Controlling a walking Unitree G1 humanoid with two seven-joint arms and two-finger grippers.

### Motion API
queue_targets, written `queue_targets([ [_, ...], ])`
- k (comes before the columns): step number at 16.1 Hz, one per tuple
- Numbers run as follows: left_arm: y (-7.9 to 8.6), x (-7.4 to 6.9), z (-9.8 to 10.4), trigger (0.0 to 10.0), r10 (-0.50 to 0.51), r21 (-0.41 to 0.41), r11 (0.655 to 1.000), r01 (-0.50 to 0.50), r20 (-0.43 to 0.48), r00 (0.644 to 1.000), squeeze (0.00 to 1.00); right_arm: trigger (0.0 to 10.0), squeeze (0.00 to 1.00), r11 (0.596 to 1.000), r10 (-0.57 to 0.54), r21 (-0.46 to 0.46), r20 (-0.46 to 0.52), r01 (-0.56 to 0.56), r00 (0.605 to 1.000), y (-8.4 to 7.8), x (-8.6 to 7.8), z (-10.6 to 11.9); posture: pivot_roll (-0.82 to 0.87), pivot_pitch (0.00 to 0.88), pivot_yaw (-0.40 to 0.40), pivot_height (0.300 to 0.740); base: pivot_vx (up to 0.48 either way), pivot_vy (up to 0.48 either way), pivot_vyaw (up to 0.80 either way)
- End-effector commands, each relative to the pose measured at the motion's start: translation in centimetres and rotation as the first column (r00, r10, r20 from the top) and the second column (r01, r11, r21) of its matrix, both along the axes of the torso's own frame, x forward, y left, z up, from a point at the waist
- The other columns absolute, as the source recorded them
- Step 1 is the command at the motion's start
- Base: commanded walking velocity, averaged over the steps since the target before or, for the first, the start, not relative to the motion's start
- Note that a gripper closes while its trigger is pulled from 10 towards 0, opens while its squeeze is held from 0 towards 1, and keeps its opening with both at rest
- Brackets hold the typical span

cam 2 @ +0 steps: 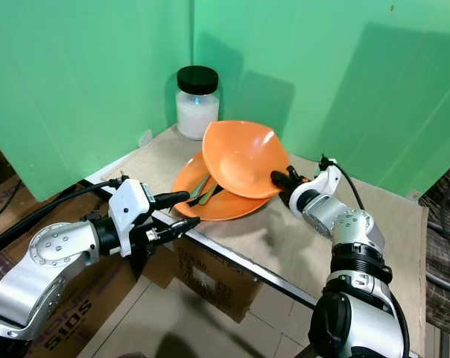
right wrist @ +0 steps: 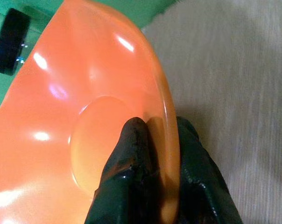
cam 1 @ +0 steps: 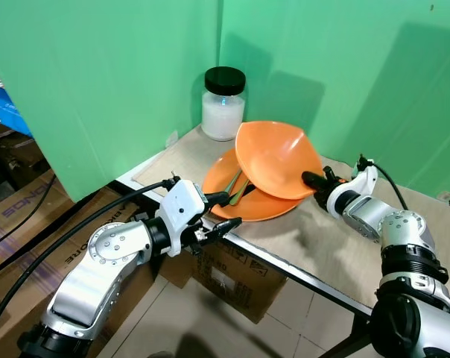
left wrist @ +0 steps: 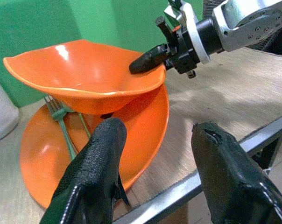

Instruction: Setting the table

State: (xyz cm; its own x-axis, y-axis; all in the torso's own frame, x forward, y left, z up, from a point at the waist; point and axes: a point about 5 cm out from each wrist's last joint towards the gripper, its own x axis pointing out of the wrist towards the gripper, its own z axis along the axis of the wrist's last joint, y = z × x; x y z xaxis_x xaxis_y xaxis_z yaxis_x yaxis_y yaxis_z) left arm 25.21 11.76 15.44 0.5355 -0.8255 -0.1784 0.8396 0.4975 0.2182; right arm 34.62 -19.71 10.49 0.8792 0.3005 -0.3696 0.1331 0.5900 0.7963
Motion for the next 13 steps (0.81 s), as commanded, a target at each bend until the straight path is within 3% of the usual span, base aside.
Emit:
queue_targets([
  [1, -0.1, 0.3, 0.3, 10.0, 0.001, 0.016, 1.0, -0.001, 0.022, 1.0, 0.0, 0.0, 0.0, 0.992, -0.037, -0.117, 0.005, 0.037, 0.999, -1.4, -0.2, -0.1, 0.07, 0.0, -0.064, 0.74, 0.0, 0.0, 0.0],
  [3, 0.0, 0.2, 0.2, 10.0, 0.0, 0.019, 1.0, -0.001, 0.021, 1.0, 0.0, 0.0, 0.0, 0.988, -0.025, -0.151, 0.007, 0.026, 1.0, -1.3, -0.4, -0.5, 0.07, 0.0, -0.063, 0.74, 0.0, 0.0, 0.0],
  [4, -0.1, 0.2, 0.1, 10.0, -0.001, 0.021, 1.0, 0.001, 0.021, 1.0, 0.0, 10.0, 0.0, 0.981, -0.014, -0.193, 0.001, 0.014, 1.0, -1.1, -0.6, -0.9, 0.06, 0.0, -0.063, 0.74, 0.0, 0.0, 0.0],
  [5, -0.1, 0.2, 0.1, 10.0, -0.002, 0.024, 1.0, 0.002, 0.021, 1.0, 0.0, 10.0, 0.0, 0.974, -0.016, -0.226, -0.012, 0.013, 1.0, -1.1, -0.8, -1.4, 0.06, 0.0, -0.062, 0.74, 0.0, 0.0, 0.0],
  [6, -0.1, 0.2, 0.0, 10.0, -0.003, 0.028, 1.0, 0.003, 0.02, 1.0, 0.0, 10.0, 0.28, 0.974, -0.021, -0.228, -0.025, 0.015, 0.999, -1.2, -0.9, -1.7, 0.06, 0.0, -0.062, 0.74, 0.0, 0.0, 0.0],
  [7, -0.2, 0.2, 0.0, 10.0, -0.004, 0.029, 1.0, 0.003, 0.02, 1.0, 0.0, 10.0, 0.28, 0.974, -0.024, -0.227, -0.028, 0.017, 0.999, -1.2, -1.0, -1.8, 0.06, 0.0, -0.062, 0.74, 0.0, 0.0, 0.0],
  [8, -0.2, 0.2, -0.1, 10.0, -0.004, 0.03, 1.0, 0.004, 0.019, 1.0, 0.0, 10.0, 0.98, 0.973, -0.031, -0.229, -0.033, 0.022, 0.999, -1.3, -1.0, -2.0, 0.06, 0.0, -0.062, 0.74, 0.0, 0.0, 0.0],
  [13, -0.2, 0.1, -0.1, 10.0, -0.004, 0.037, 0.999, 0.003, 0.02, 1.0, 0.0, 10.0, 1.0, 0.972, -0.037, -0.233, -0.03, 0.029, 0.999, -1.5, -1.0, -2.0, 0.06, 0.0, -0.063, 0.74, 0.0, 0.0, 0.0],
])
